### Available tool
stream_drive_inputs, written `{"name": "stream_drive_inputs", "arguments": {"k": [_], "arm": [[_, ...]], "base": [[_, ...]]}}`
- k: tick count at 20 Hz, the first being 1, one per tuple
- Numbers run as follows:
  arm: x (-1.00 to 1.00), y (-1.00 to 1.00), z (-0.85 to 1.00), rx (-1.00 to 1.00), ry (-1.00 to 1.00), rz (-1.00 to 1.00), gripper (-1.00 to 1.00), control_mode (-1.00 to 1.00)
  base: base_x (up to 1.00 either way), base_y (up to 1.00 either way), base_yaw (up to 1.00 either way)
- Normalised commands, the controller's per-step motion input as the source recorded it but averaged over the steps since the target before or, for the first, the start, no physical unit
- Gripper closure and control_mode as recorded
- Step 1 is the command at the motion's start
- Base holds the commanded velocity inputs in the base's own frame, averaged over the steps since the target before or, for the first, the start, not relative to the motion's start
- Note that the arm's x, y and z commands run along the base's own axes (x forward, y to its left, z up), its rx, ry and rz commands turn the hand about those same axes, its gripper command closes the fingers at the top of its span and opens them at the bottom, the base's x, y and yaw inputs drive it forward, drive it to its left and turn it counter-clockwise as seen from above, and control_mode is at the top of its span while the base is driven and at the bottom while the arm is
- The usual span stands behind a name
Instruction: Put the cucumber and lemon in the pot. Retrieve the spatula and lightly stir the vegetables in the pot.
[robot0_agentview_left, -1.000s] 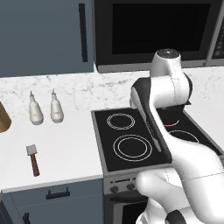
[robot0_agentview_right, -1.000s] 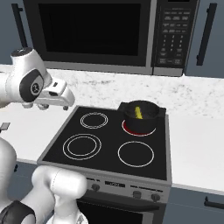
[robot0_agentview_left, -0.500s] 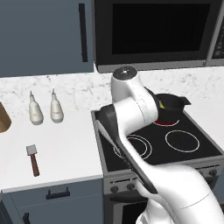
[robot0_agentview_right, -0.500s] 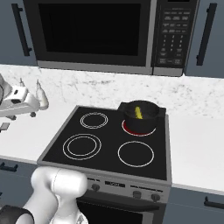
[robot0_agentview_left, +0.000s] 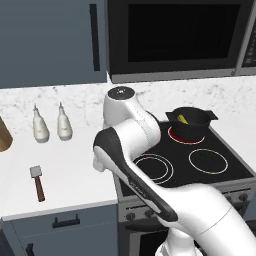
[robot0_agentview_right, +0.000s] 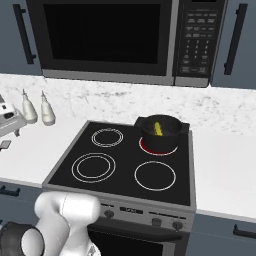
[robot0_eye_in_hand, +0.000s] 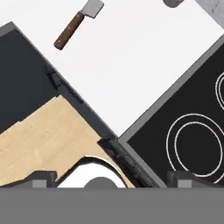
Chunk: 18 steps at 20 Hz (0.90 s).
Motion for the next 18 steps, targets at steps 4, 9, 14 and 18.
{"name": "stream_drive_inputs", "arguments": {"k": [4,9,14,18], "arm": [[0.0,0.49,-0.36,-0.12,0.1,0.78,-1.0,-1.0],[0.0,0.41,-0.4,-0.15,0.11,0.79,-1.0,-1.0],[0.01,0.27,-0.38,-0.14,0.06,0.82,-1.0,-1.0],[0.07,0.12,-0.28,-0.11,0.01,0.86,-1.0,-1.0]], "base": [[0.0,0.0,0.0],[0.0,0.0,0.0],[0.0,0.0,0.0],[0.0,0.0,0.0]]}}
